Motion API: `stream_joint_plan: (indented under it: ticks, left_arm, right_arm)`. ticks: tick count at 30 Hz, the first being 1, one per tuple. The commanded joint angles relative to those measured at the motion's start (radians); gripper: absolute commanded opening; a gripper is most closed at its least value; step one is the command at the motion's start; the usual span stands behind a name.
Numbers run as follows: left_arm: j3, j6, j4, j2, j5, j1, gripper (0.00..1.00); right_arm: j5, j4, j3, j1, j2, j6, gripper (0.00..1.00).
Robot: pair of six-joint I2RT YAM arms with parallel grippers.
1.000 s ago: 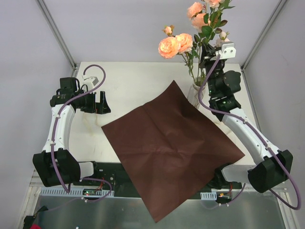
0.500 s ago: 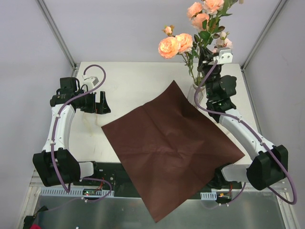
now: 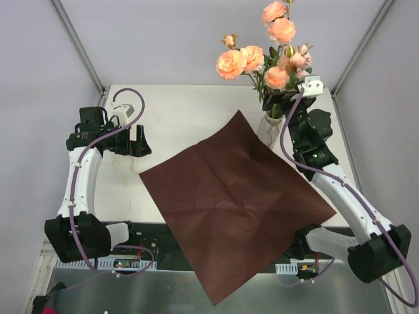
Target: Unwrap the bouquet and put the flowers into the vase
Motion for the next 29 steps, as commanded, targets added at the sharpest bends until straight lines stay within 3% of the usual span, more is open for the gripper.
stream_joint_plan:
  ticks: [1,8,15,29]
  left_arm:
    - [0.009,0.013,-0.007,-0.028,0.031,0.008,0.99]
    - [0.024,0.011,-0.007,-0.025,0.037,0.007,0.99]
    - [0.028,0.016,-0.006,-0.014,0.031,0.008,0.99]
    - [0.051,0.012,0.003,0.024,0.033,0.007,0.99]
  right_arm:
    - [-0.002,-0.308,0.072,0.012,-0.118,0.092,0.96]
    - [0.093,-0.791,0.181,0.024,-0.164,0.227,0.96]
    - [0.064,-0.868,0.115,0.026,-0.283,0.221,0.96]
    - [0.121,-1.029,0.111,0.026,-0.319,0.24,0.96]
